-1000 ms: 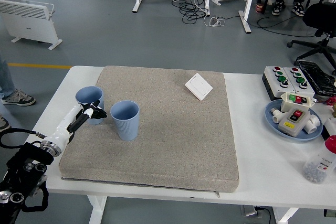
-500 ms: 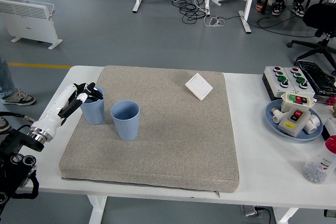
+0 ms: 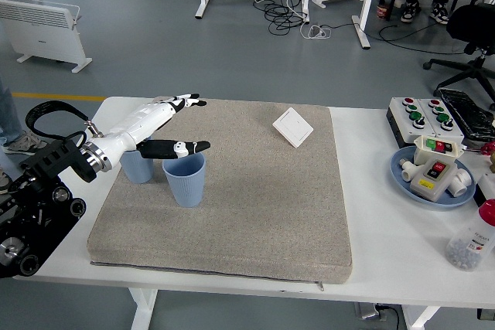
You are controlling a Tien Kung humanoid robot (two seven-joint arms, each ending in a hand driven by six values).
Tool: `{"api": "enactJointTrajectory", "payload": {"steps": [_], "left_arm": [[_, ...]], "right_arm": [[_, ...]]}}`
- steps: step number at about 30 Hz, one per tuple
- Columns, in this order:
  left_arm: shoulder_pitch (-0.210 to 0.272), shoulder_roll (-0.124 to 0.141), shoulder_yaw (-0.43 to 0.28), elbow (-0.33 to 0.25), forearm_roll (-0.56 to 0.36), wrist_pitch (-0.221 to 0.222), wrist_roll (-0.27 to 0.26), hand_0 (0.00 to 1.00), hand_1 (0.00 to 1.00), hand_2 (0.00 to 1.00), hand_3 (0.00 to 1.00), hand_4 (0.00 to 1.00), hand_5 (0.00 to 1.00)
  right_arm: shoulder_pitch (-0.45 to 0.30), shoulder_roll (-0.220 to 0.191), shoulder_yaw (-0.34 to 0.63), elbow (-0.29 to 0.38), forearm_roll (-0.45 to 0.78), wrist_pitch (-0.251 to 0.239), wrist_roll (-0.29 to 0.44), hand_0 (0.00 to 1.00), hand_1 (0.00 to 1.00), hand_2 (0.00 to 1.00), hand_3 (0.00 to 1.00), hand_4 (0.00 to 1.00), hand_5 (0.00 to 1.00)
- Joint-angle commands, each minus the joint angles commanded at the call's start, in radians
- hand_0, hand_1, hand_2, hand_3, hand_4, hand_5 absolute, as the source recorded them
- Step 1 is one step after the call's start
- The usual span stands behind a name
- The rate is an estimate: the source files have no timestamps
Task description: Push cup pick cup insert cup
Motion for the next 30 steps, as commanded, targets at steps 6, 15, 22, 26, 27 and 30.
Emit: {"api": "enactJointTrajectory", "payload": {"steps": [6, 15, 22, 26, 27, 30], "left_arm": [[-0.086, -0.009, 0.126, 0.045, 0.134, -0.106, 0.068, 0.984, 0.962, 0.998, 0.998, 0.998, 0.66], [-0.147, -0.02, 0.206, 0.107, 0.251, -0.186, 0.113, 0.997, 0.969, 0.998, 0.998, 0.998, 0.628], [-0.17, -0.031, 0.21, 0.147, 0.262, -0.208, 0.119, 0.98, 0.941, 0.998, 0.998, 0.969, 0.411], [-0.173, -0.033, 0.212, 0.158, 0.262, -0.218, 0.117, 0.801, 0.837, 0.961, 0.925, 0.917, 0.309], [-0.174, -0.032, 0.213, 0.158, 0.262, -0.221, 0.117, 0.801, 0.837, 0.961, 0.925, 0.917, 0.309], [-0.173, -0.031, 0.215, 0.158, 0.262, -0.23, 0.12, 0.615, 0.735, 0.858, 0.835, 0.861, 0.239]], "right_arm": [[0.002, -0.004, -0.01, 0.0, 0.013, 0.0, 0.0, 0.786, 0.7, 0.719, 0.585, 0.152, 0.506], [0.006, -0.006, -0.017, 0.0, 0.024, -0.002, 0.001, 0.786, 0.701, 0.718, 0.585, 0.152, 0.504], [0.006, -0.007, -0.021, 0.0, 0.027, -0.002, 0.001, 0.786, 0.701, 0.715, 0.585, 0.152, 0.5], [0.006, -0.007, -0.021, 0.0, 0.026, -0.002, 0.001, 0.786, 0.701, 0.715, 0.586, 0.153, 0.498], [0.006, -0.007, -0.021, 0.0, 0.026, -0.002, 0.001, 0.786, 0.701, 0.715, 0.586, 0.153, 0.498], [0.006, -0.006, -0.021, 0.0, 0.025, -0.002, 0.001, 0.786, 0.701, 0.715, 0.586, 0.153, 0.5]]}}
